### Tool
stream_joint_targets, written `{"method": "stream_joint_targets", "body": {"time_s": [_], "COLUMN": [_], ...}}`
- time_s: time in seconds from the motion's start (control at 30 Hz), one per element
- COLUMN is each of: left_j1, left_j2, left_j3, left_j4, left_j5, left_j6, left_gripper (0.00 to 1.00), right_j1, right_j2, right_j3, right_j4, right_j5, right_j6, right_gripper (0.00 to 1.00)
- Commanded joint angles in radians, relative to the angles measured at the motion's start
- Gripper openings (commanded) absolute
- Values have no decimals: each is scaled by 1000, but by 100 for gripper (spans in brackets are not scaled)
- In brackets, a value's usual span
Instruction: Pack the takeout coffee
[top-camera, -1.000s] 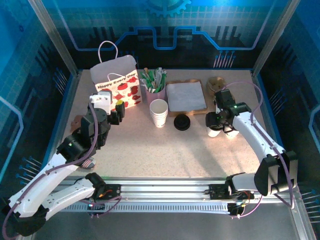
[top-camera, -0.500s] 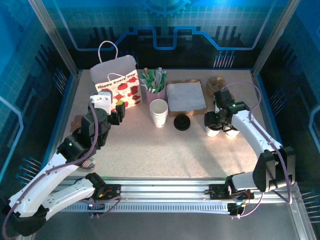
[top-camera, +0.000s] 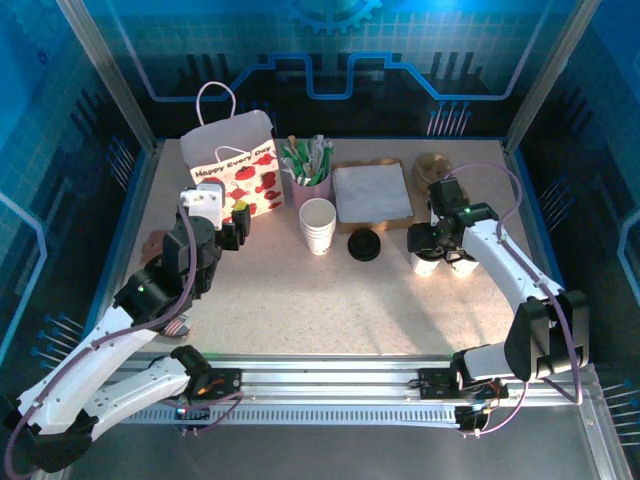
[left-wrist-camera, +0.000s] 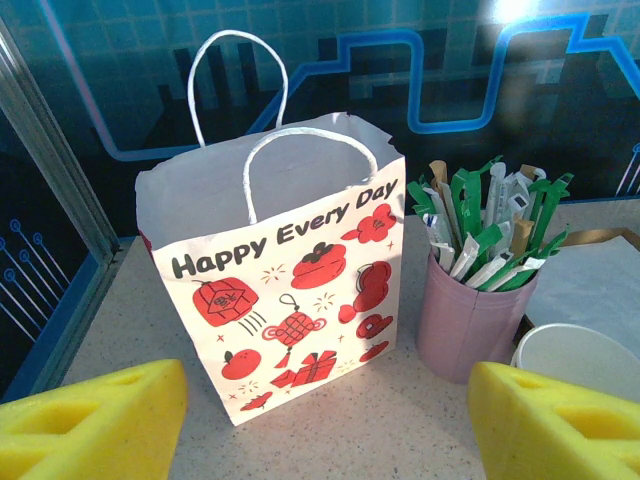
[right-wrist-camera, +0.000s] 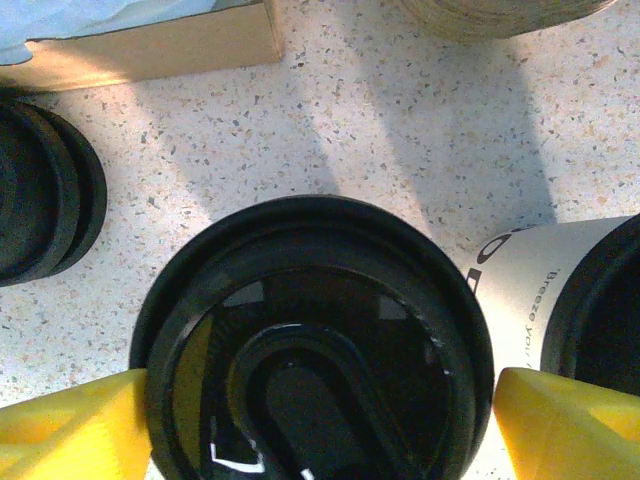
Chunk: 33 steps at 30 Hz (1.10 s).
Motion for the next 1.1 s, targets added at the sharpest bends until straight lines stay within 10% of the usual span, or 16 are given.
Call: {"method": "stream_joint_targets", "body": {"time_s": [0.0,0.47,1.07], "left_j1": [9,9,14], "left_j2": [-5,-5,0], "left_j3": [10,0,-15], "left_j4": [-5,10,28], "left_j5": [10,1,-21], "left_j6": [-10,-8,11], "left_gripper": [75,75,75], "right_j1": [-14,-14,-146], "right_j2": [-31,-85,475], "right_j3": [38,177,648], "right_j4": [-24,14,-28], "right_j5": [-4,47,62], "right_j6": [2,34,-46], "right_gripper": [89,93,79]}}
